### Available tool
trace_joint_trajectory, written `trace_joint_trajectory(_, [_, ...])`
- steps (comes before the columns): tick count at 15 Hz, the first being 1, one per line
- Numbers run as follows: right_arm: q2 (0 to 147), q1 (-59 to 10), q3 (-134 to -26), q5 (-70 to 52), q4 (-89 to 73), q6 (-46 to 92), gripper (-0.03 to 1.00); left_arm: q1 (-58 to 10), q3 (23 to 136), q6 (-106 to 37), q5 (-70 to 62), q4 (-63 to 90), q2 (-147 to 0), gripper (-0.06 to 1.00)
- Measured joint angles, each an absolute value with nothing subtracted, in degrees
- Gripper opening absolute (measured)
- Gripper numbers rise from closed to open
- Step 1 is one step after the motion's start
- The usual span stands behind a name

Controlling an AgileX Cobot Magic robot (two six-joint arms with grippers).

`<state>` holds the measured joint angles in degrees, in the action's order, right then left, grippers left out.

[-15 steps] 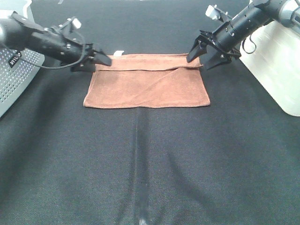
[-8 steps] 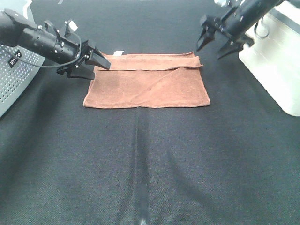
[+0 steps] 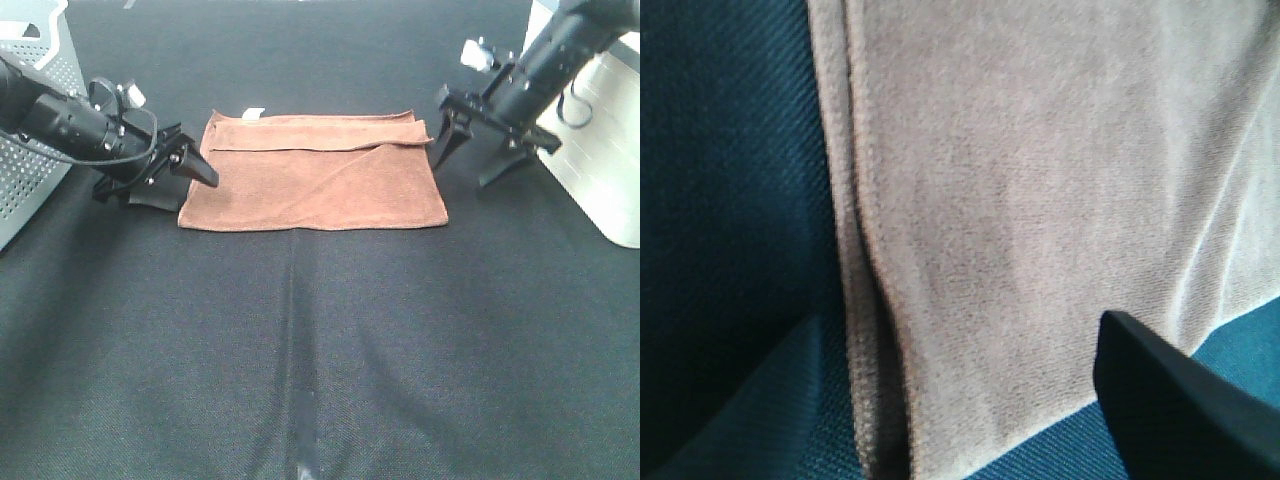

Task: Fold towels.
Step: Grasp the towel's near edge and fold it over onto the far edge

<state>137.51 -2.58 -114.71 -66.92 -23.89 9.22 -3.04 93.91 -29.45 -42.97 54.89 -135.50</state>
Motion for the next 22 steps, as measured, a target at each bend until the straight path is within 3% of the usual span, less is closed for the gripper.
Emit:
trace_joint_trajectory(6, [137.3, -2.6, -108.2, -60.5, -23.3, 11.6, 0.71, -3.0, 93.9, -25.8, -39.2, 53.6, -135.2, 0.72])
trace_joint_trajectory(15, [139.5, -2.7, -107.9, -58.9, -28.6, 15.0, 0.69, -5.8, 94.4, -25.3, -37.6, 53.7, -136.3, 0.72])
trace_joint_trajectory(16, [139.6, -2.9, -107.9, -58.4, -29.4, 15.2, 0.65, -6.6, 94.4, -25.3, -37.2, 53.7, -136.3, 0.71])
trace_joint_trajectory(18, [140.1, -4.4, -107.9, -57.1, -30.2, 15.3, 0.47, -7.2, 94.4, -25.2, -37.2, 53.8, -136.5, 0.59])
trace_joint_trajectory(20, [140.7, -4.8, -107.9, -56.7, -30.5, 15.2, 0.24, -7.2, 94.4, -24.8, -37.7, 53.9, -137.1, 0.40])
trace_joint_trajectory(22, [140.7, -4.8, -107.8, -56.7, -30.6, 14.0, 0.02, -7.3, 94.2, -24.5, -39.7, 53.1, -137.5, 0.12])
